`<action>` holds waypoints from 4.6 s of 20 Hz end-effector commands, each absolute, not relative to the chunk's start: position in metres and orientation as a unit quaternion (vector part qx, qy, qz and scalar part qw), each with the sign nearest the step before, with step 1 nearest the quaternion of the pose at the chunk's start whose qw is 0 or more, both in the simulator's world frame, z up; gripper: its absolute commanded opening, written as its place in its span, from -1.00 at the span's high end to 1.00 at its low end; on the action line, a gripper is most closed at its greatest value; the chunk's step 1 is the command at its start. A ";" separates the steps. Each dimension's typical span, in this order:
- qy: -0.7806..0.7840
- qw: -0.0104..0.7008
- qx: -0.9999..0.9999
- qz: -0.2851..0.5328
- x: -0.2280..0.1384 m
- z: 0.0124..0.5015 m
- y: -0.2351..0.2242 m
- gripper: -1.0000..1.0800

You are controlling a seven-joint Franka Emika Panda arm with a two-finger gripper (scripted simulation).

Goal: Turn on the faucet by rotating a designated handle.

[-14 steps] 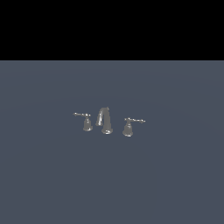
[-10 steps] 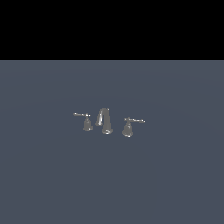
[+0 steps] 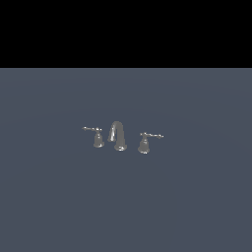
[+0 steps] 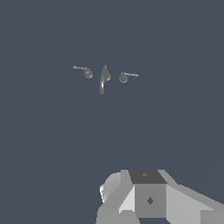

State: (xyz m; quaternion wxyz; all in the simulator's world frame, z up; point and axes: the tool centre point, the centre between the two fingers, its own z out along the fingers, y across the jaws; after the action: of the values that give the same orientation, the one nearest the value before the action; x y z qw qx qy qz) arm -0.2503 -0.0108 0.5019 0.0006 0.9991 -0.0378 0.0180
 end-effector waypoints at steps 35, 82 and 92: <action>-0.353 -0.109 0.926 -0.074 -0.068 0.377 0.064 1.00; -0.778 0.000 0.628 0.000 0.064 0.077 0.133 1.00; -0.778 0.000 0.628 0.000 0.046 0.077 0.148 1.00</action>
State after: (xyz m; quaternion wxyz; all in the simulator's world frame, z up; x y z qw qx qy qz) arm 0.0506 0.1438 0.0766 0.0001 0.6281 -0.7781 -0.0002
